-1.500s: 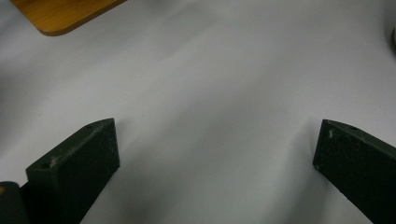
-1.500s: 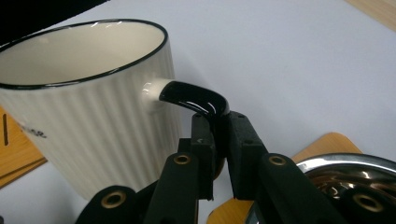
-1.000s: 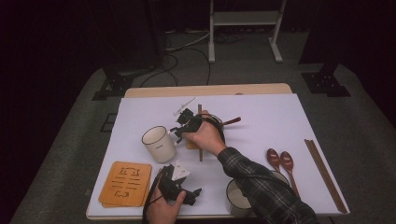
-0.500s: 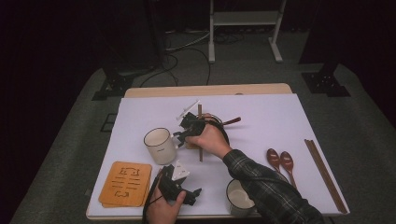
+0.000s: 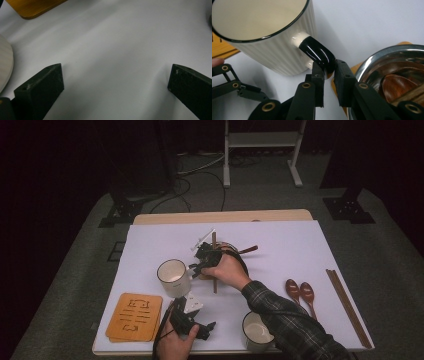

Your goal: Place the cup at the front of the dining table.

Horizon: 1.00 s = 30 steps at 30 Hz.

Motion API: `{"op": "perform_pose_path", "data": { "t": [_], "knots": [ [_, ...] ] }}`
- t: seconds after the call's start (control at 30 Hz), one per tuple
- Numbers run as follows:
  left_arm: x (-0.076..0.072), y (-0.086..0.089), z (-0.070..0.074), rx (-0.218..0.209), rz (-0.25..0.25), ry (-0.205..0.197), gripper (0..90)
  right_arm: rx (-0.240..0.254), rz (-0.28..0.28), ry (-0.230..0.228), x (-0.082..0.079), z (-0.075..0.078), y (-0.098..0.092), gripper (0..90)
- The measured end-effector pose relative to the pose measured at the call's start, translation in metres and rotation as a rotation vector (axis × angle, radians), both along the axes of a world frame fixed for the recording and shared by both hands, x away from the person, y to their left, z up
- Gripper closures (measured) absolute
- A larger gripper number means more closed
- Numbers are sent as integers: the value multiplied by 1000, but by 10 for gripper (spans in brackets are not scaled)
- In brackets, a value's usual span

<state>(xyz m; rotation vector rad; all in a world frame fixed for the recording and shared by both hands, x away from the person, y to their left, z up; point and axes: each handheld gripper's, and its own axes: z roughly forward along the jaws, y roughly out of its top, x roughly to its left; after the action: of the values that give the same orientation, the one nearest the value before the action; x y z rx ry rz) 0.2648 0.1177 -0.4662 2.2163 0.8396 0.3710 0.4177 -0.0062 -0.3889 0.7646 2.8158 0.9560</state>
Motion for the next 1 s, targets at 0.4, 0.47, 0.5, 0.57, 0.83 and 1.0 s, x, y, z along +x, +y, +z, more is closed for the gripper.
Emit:
{"op": "perform_pose_path", "data": {
  "t": [0.4, 0.47, 0.5, 0.57, 0.83, 1.0],
  "knots": [
    [0, 0, 0, -2, 0, -1, 0, -7, -4, 9, -2, 0, -7, 784],
    [0, 0, 0, -2, 0, -2, 0, 0, -5, 15, -2, 0, -8, 784],
    [0, 0, 0, -2, 0, -2, 0, 1, -4, 15, -2, 1, -9, 785],
    [0, 0, 0, -1, -1, -1, 0, 4, -9, 21, -2, 1, -10, 788],
    [0, 0, 0, 1, 0, -3, 0, 17, 1, 31, -4, 6, -17, 805],
    [0, 0, 0, 3, -1, -3, 0, 34, -3, 35, -6, 12, -25, 782]
  ]
}}
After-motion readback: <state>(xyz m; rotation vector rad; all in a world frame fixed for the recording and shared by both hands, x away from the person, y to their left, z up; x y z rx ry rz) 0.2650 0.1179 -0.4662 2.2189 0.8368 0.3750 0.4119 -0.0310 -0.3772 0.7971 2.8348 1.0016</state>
